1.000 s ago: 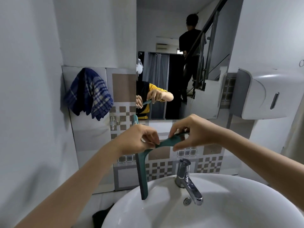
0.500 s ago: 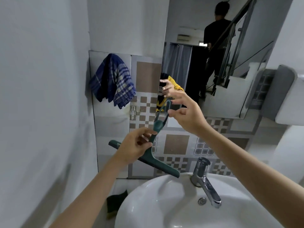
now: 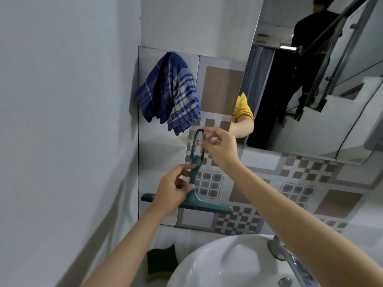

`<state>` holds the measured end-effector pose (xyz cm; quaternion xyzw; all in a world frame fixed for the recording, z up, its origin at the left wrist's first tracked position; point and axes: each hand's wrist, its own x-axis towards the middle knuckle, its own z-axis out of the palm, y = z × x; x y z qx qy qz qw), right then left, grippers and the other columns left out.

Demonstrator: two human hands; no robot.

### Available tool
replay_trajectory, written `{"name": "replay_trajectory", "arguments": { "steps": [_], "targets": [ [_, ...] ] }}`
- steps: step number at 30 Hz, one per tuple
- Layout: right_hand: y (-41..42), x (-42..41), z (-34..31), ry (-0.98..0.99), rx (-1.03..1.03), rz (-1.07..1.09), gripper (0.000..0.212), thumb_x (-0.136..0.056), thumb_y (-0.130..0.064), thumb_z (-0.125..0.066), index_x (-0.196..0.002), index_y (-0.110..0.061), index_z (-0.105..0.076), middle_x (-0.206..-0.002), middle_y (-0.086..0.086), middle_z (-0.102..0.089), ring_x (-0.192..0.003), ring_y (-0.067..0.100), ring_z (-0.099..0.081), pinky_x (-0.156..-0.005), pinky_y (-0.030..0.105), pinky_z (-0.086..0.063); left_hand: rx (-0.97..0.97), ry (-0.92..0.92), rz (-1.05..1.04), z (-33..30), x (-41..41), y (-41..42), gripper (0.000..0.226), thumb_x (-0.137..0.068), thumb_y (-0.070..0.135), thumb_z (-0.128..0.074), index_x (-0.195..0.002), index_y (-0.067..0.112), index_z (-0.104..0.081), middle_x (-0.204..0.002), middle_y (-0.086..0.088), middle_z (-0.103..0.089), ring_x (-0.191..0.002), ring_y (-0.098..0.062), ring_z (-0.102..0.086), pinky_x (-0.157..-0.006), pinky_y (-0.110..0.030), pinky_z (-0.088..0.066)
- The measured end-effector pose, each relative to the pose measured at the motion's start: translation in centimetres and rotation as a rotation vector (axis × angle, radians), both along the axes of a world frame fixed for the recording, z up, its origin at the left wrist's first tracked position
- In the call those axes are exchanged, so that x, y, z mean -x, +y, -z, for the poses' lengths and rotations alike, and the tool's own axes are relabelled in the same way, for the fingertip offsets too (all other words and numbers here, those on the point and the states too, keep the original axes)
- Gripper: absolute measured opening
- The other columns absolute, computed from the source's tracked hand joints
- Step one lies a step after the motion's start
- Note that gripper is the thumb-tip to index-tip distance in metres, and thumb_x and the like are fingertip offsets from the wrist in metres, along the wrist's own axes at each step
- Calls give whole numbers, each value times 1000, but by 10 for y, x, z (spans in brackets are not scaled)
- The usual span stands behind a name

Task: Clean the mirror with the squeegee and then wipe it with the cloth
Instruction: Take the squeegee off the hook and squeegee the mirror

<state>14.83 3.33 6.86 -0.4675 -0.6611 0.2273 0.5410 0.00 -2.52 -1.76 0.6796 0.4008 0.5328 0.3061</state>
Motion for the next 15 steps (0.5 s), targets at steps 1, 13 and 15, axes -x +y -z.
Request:
{"name": "replay_trajectory", "arguments": {
  "steps": [1, 13, 15],
  "targets": [
    [3, 1, 3, 17, -9, -5, 39, -77, -5, -77, -113, -14, -65, -102, 7, -64, -82, 24, -70, -73, 38, -61, -2, -3, 1, 2, 0, 3, 47, -80, -3, -66, -120, 20, -57, -97, 12, -60, -68, -19, -62, -66, -16, -52],
    [19, 6, 7, 43, -53, -49, 42, -76, -8, -79, -116, -12, -66, -92, 3, -66, -84, 25, -69, -79, 40, -60, -43, -32, -39, 9, 3, 17, 49, -79, -4, -66, -120, 22, -56, -102, 13, -61, -77, -7, -62, -68, -15, -53],
    [21, 8, 12, 16, -42, -45, 40, -76, -8, -79, -114, -11, -67, -93, 6, -67, -83, 25, -68, -80, 44, -59, -15, -38, -37, 13, 5, 17, 49, -79, -5, -66, -118, 24, -57, -101, 11, -61, -74, -4, -62, -68, -14, -52]
  ]
}}
